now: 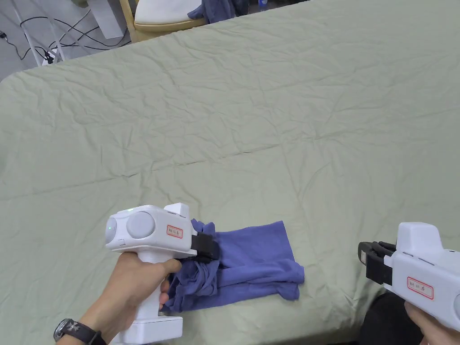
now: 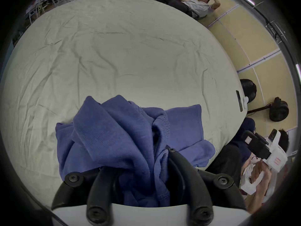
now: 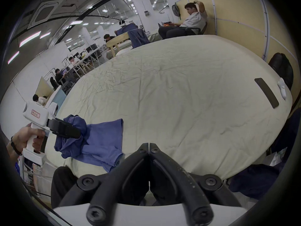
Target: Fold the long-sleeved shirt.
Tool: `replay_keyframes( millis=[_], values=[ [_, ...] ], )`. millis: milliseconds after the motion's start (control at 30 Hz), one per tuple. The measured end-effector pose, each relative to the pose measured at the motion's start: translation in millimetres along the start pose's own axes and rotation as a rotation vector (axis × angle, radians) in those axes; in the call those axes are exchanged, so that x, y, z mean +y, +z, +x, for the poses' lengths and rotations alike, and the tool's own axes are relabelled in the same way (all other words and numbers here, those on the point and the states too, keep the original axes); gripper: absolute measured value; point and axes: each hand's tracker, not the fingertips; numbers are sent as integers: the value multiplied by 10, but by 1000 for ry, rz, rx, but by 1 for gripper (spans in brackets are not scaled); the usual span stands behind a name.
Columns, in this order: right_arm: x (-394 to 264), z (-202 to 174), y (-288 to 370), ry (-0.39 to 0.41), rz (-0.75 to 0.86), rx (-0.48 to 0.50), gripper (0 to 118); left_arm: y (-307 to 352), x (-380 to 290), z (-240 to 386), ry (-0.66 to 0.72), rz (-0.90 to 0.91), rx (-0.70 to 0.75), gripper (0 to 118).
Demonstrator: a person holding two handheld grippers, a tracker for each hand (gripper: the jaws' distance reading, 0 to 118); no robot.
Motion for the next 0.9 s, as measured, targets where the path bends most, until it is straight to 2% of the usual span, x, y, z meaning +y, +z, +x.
replay_keyframes(
  millis=[333, 433, 533, 600, 633, 767, 800, 900],
  values=[
    [-24, 23, -12, -11, -7, 2, 1, -160, 49, 192, 5, -9, 14, 27],
    [-44, 25, -33, -14, -11, 2, 1, -225, 95, 286, 3, -13, -22, 27],
    [-53, 32, -38, -17, -15, 2, 1, -293, 85, 395, -65, -21, 5, 27],
    [-57, 51, -31, -23, -16, 0, 1, -366, 95, 367, -51, -33, 6, 27],
    [-55, 64, -31, -24, -17, 0, 1, -387, 97, 356, -36, -33, 9, 31],
    [-42, 108, -20, -27, -16, -12, 1, -398, 101, 457, 21, -40, -76, 84],
    [-37, 117, -22, -27, -17, -15, 1, -414, 97, 553, 3, -43, -66, 88],
    [-21, 129, -5, -25, -15, -21, 1, -468, 91, 832, -80, -50, -41, 89]
  ],
)
